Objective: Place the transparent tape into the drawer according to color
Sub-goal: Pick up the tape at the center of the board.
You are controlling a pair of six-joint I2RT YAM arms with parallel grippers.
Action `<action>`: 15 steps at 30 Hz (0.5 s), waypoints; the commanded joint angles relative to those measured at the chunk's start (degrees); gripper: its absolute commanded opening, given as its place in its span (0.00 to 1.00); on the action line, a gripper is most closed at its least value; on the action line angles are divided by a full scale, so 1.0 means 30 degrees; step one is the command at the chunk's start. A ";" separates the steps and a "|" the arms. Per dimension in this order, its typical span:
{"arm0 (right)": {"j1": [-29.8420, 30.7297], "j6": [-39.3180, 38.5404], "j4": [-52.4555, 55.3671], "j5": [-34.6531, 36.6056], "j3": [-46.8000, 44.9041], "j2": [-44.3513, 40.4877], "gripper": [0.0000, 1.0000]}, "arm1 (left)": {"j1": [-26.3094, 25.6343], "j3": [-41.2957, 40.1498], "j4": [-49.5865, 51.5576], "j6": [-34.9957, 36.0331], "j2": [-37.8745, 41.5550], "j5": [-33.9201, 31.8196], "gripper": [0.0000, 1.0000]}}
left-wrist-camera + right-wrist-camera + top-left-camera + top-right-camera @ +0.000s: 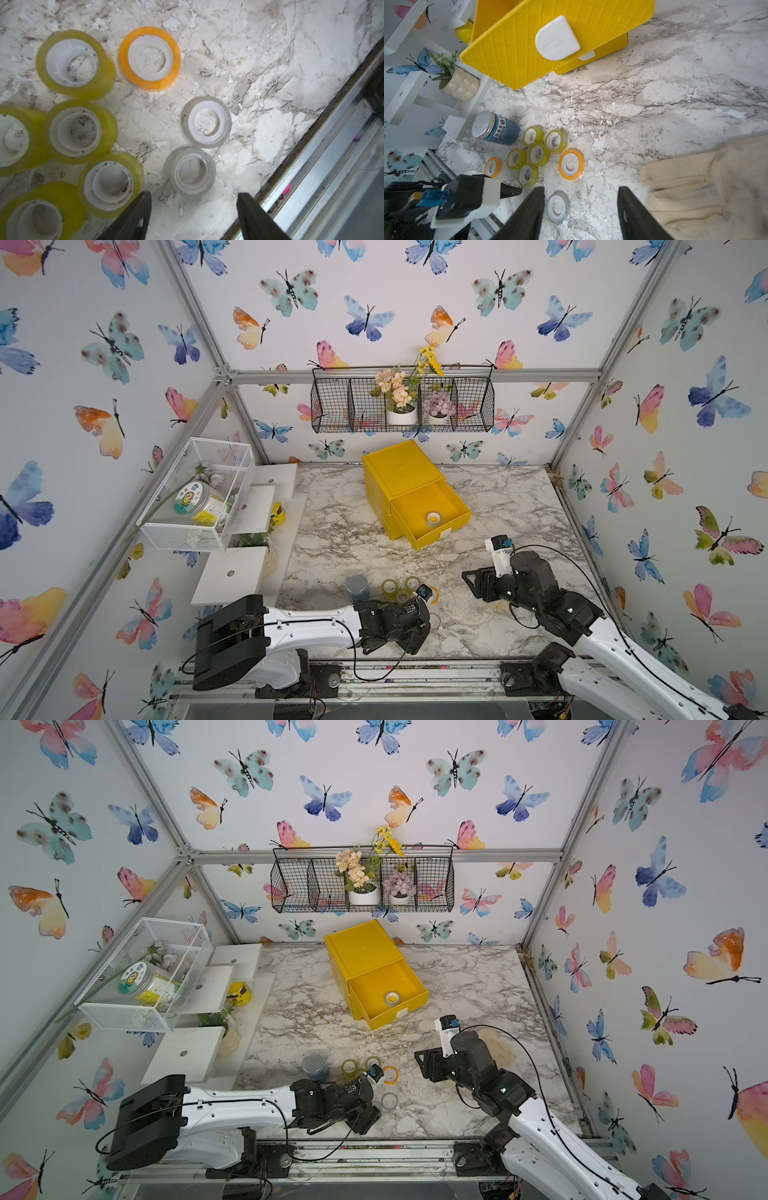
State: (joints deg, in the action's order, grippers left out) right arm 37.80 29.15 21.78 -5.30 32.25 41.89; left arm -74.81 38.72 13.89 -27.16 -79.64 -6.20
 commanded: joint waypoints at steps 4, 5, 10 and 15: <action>-0.0091 -0.0074 0.0066 0.0684 0.0236 0.0156 0.61 | -0.0468 0.0087 0.0257 0.0460 -0.1159 -0.0746 0.70; -0.0089 -0.0077 0.0042 0.0712 0.0265 0.0190 0.61 | -0.0599 0.0126 0.0263 0.0518 -0.1316 -0.0960 0.70; -0.0091 -0.0090 -0.0024 0.0772 0.0484 0.0304 0.61 | -0.0931 0.0391 0.0071 0.0761 -0.2254 -0.1196 0.67; -0.0090 -0.0004 -0.0108 0.0712 0.0719 0.0231 0.61 | -0.0959 0.0566 -0.0032 0.0791 -0.3025 -0.2127 0.65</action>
State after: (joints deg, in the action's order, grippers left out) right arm 37.80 29.12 21.76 -4.47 32.47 42.65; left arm -77.38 39.86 13.39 -25.47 -86.83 -9.69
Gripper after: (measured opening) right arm 0.610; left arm 0.655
